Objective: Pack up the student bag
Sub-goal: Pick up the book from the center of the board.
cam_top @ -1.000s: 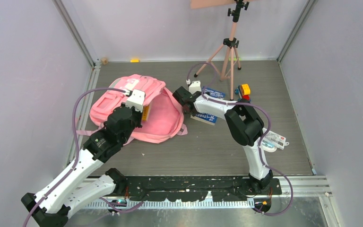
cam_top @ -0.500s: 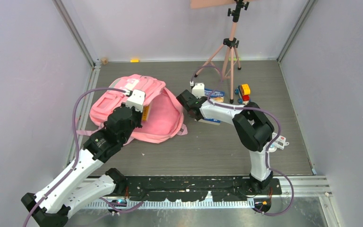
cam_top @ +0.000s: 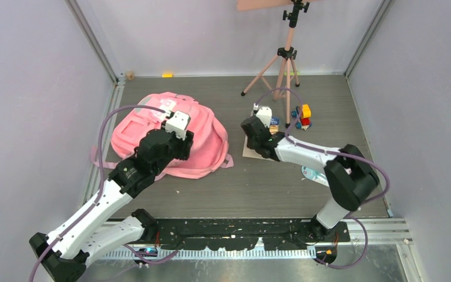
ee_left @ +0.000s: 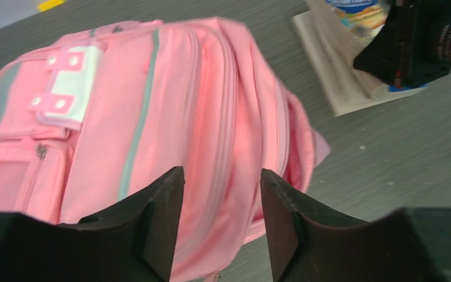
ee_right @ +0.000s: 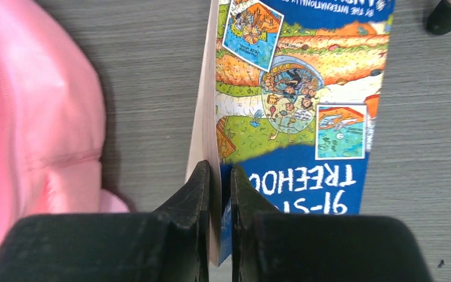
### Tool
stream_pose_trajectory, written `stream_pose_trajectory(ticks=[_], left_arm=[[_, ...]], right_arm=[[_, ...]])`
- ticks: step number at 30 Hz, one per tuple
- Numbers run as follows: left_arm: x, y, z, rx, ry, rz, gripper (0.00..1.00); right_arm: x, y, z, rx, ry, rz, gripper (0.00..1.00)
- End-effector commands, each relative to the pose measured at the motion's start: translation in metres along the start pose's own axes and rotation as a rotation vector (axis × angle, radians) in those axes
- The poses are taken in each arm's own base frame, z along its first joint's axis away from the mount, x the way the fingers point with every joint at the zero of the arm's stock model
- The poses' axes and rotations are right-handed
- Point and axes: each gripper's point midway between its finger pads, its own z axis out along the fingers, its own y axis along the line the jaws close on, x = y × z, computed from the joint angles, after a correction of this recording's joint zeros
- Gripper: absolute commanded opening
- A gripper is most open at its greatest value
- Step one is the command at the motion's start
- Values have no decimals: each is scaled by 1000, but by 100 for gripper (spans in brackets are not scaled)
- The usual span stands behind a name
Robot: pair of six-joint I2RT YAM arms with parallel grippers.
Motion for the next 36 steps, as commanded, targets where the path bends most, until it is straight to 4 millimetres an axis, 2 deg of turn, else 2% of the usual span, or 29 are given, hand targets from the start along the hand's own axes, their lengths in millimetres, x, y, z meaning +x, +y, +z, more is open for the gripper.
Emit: stream_pose_trajectory(ticks=[1, 2, 3, 4, 5, 6, 7, 8, 9, 10, 11, 12, 13, 14, 15, 18, 21, 32, 36], left_arm=[[-55, -34, -9, 185, -125, -147, 61], [-58, -39, -9, 207, -121, -190, 66], [-61, -45, -10, 230, -119, -239, 70], [-66, -52, -9, 253, -124, -323, 72], [-71, -59, -8, 283, -135, -382, 75], [-75, -65, -4, 305, -146, -441, 76], [-77, -70, 0, 324, -153, -502, 77], [-78, -75, 8, 334, -153, -552, 78], [-75, -80, 17, 340, -143, -605, 78], [-71, -86, 27, 345, -130, -655, 78], [-66, -93, 37, 356, -105, -700, 78], [-64, -102, 47, 388, -91, -737, 78], [-59, -112, 56, 414, -68, -768, 78], [-54, -120, 68, 431, -43, -795, 78], [-51, -126, 76, 446, -29, -817, 78], [-33, -139, 105, 438, 28, -850, 78], [-26, -149, 125, 456, 36, -885, 79], [-2, -182, 186, 508, 91, -962, 81], [4, -188, 198, 508, 106, -966, 81]], right_arm=[[-43, 22, -37, -197, -144, 99, 0], [-57, 26, -48, -240, -194, 125, 1], [-52, 21, -49, -245, -198, 116, 0], [-64, 24, -61, -287, -245, 141, 0], [-56, 19, -61, -289, -244, 134, 0], [-66, 21, -71, -326, -288, 152, 0], [-59, 17, -70, -330, -286, 149, 0], [-66, 18, -78, -361, -320, 163, 0], [-59, 14, -77, -360, -316, 162, 0], [-64, 15, -83, -386, -343, 178, 0], [-58, 12, -82, -388, -339, 176, 0], [-63, 14, -89, -417, -365, 191, 0], [-56, 12, -88, -422, -359, 191, 0], [-61, 13, -93, -443, -382, 207, 1], [-55, 10, -92, -444, -377, 207, 0], [-57, 9, -98, -475, -406, 246, 0], [-51, 7, -98, -486, -413, 261, 1], [-46, 12, -100, -532, -415, 260, 0], [-46, 13, -100, -542, -413, 255, 0]])
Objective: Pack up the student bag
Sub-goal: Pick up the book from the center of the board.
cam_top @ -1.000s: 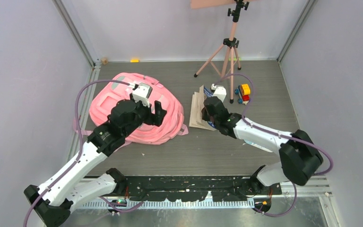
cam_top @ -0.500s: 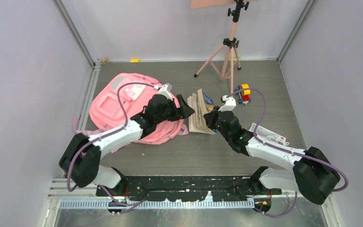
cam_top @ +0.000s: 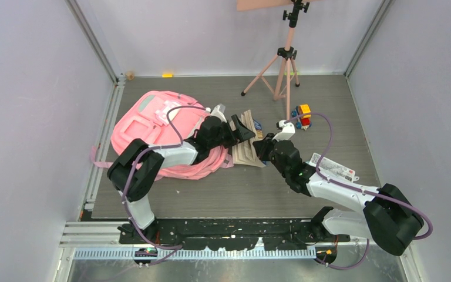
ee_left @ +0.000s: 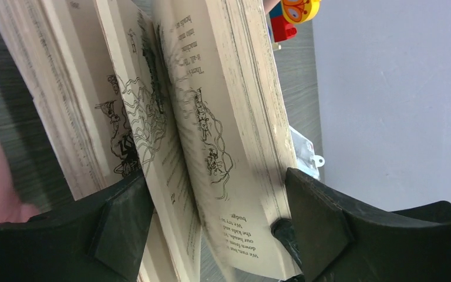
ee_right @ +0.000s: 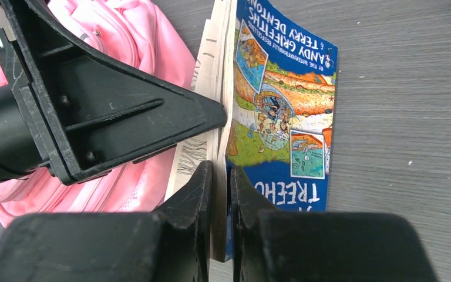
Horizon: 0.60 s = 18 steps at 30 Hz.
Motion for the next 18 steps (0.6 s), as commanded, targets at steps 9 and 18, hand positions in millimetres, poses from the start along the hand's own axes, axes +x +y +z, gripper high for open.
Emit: stream_pose_trajectory(ticks=[9, 18], left_arm=[[-20, -31, 13, 97, -61, -7, 79], [-22, -42, 14, 155, -66, -37, 82]], right_arm=[[-25, 25, 1, -98, -73, 15, 0], [-10, 26, 10, -101, -9, -43, 1]])
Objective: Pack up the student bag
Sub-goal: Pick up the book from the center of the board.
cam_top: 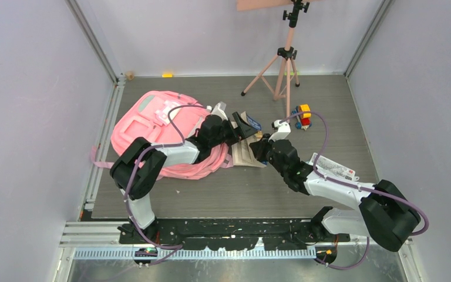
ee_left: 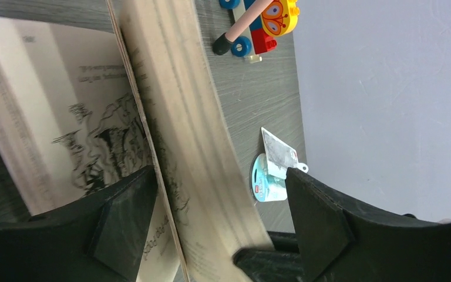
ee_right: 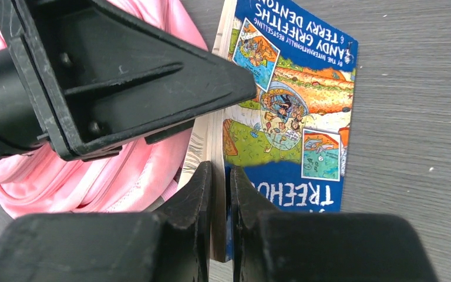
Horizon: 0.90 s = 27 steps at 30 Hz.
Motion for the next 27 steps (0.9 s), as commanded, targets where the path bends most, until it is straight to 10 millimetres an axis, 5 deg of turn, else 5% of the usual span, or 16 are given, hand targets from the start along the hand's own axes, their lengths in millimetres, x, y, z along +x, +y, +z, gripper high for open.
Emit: stream_pose_trajectory(ticks=[1, 4, 12, 15, 18, 20, 27], left_arm=[[-13, -28, 7, 102, -44, -13, 82], [-9, -21, 10, 73, -31, -21, 79], [-1, 13, 7, -76, -11, -22, 48], [0, 17, 5, -93, -11, -20, 43], [2, 20, 6, -91, -6, -30, 35], [5, 22, 8, -85, -1, -47, 32], [10, 20, 14, -16, 7, -99, 14]], right_arm=[[-14, 23, 8, -74, -28, -17, 1], [-13, 22, 9, -72, -24, -24, 0], [-16, 24, 6, -76, 3, -88, 4], [-21, 25, -1, -77, 21, -129, 22], [-34, 26, -13, -77, 0, -145, 58], [-43, 27, -23, -77, -12, -154, 70], [-57, 3, -48, 55, 19, -210, 83]])
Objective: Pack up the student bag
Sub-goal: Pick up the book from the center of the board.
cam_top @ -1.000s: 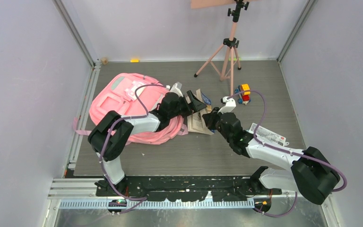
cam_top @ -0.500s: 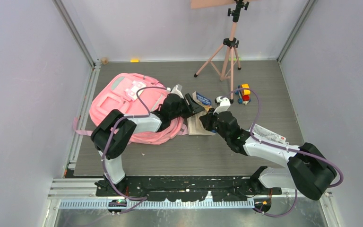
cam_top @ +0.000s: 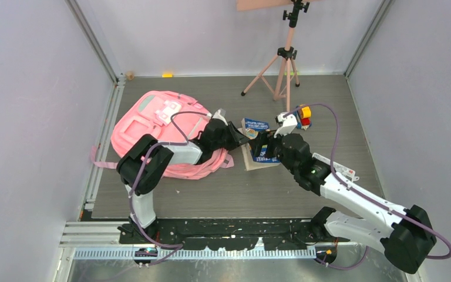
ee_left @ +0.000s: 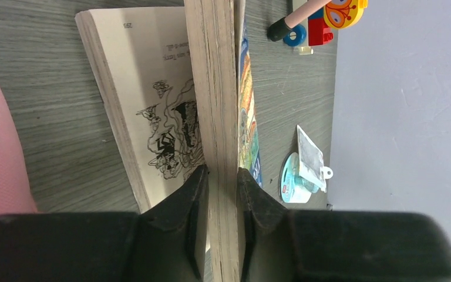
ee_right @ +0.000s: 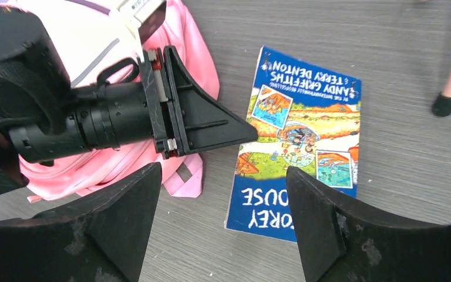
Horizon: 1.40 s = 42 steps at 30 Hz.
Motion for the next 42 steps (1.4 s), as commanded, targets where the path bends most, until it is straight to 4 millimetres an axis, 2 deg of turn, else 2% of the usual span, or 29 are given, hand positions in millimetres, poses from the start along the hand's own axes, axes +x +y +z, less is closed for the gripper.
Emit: stream_pose_trajectory(ticks=[1, 3, 9, 10, 11, 12, 13, 14, 15, 16, 17, 18, 19, 20, 21, 22, 23, 24, 25, 26, 28, 33, 35, 36, 42], left_arm=[[-7, -19, 5, 117, -25, -28, 10], [-7, -23, 5, 148, -29, -29, 0], [-11, -43, -7, 279, -63, 37, 0], [-11, -46, -11, 299, -71, 53, 0], [-12, -48, -14, 316, -79, 67, 0], [-12, -51, -18, 338, -83, 86, 0], [-12, -55, -22, 364, -91, 105, 0], [-10, -55, -25, 380, -88, 124, 0], [-9, -58, -29, 404, -84, 139, 0], [-8, -60, -32, 422, -83, 147, 0], [-8, -62, -35, 446, -88, 155, 0], [-7, -64, -40, 474, -92, 162, 0], [-8, -66, -44, 497, -101, 164, 0], [-10, -69, -48, 518, -112, 168, 0], [-10, -71, -52, 533, -116, 176, 0], [-9, -74, -56, 542, -117, 188, 0], [-9, -77, -60, 552, -119, 197, 0], [-10, -80, -64, 562, -122, 206, 0], [-10, -82, -68, 572, -125, 215, 0], [-11, -85, -72, 581, -129, 222, 0], [-11, -91, -80, 601, -132, 239, 0], [-13, -110, -107, 671, -157, 278, 0], [-17, -121, -121, 694, -177, 300, 0], [-17, -124, -127, 696, -178, 311, 0], [-19, -145, -158, 733, -184, 391, 0]], right_arm=[[-16, -17, -14, 107, 13, -43, 84], [-14, -25, -16, 139, 24, -28, 86], [-6, -60, -9, 176, 76, 156, 92], [-1, -58, -7, 141, 103, 184, 92], [-1, -69, -5, 158, 97, 232, 92], [6, -63, -3, 104, 129, 259, 93], [6, -73, -1, 111, 115, 307, 93], [16, -70, -1, 64, 150, 337, 93], [6, -78, 3, 56, 104, 380, 93], [15, -75, 3, 9, 131, 406, 94], [7, -81, 5, -6, 94, 433, 94], [16, -80, 5, -37, 119, 462, 94], [9, -87, 6, -43, 89, 474, 94], [18, -85, 6, -73, 115, 499, 95], [11, -91, 7, -83, 83, 506, 95], [20, -90, 7, -105, 109, 535, 95], [15, -96, 8, -111, 81, 540, 95], [22, -98, 7, -121, 98, 569, 96], [17, -94, 7, -164, 83, 563, 96], [22, -96, 7, -169, 91, 588, 96], [19, -90, 9, -227, 73, 583, 96], [26, -86, 14, -281, 93, 604, 97], [18, -76, 11, -351, 69, 605, 97], [7, -71, 9, -395, 29, 579, 97], [-30, -37, -11, -613, -10, 542, 98]])
